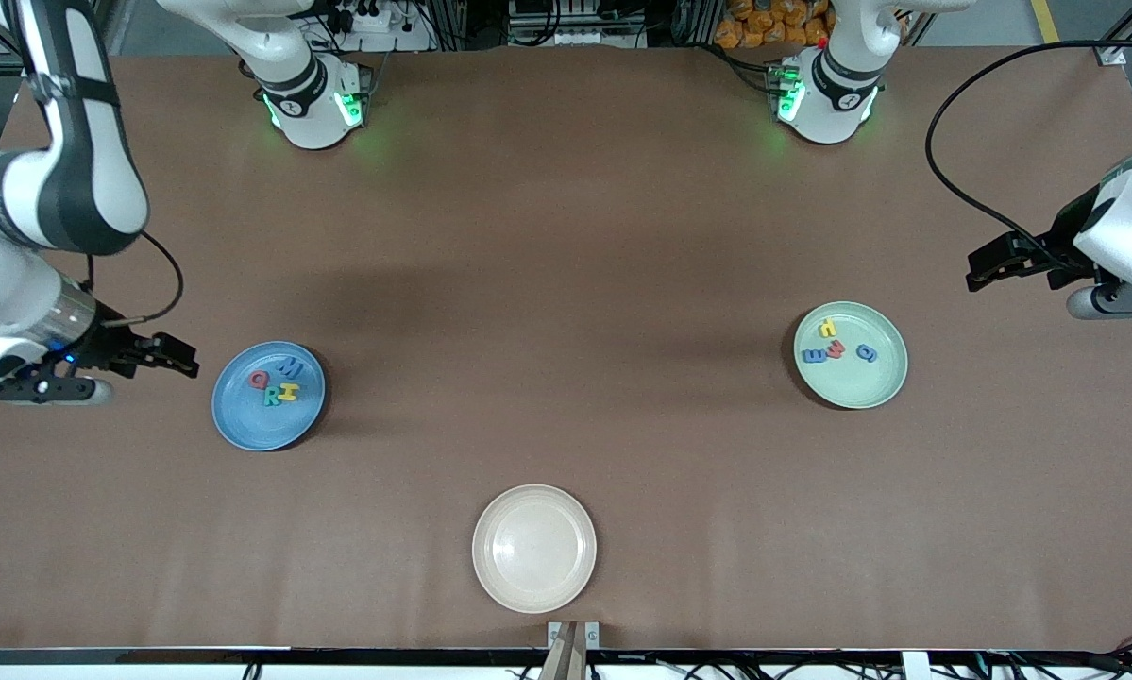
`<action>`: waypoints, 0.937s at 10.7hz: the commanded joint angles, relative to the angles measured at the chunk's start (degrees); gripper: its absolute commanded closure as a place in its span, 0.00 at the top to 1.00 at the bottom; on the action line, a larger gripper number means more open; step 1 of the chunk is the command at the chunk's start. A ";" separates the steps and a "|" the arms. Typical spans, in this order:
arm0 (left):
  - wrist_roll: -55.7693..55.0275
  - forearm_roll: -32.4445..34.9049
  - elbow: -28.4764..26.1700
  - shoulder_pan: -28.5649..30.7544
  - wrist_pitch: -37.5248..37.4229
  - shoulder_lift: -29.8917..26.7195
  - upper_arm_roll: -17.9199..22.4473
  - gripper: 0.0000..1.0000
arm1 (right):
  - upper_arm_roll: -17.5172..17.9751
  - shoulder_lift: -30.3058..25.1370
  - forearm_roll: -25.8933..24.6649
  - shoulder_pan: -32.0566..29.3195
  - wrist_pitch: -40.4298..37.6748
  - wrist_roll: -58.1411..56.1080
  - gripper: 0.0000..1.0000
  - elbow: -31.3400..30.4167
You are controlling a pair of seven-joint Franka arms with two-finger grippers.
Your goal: Sort uppercase to blue plate, lowercase to green plate
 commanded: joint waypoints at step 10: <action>-0.91 1.52 -1.96 0.55 -0.77 -6.24 -0.29 1.00 | 1.09 -3.26 0.61 -0.53 -19.45 3.59 1.00 14.31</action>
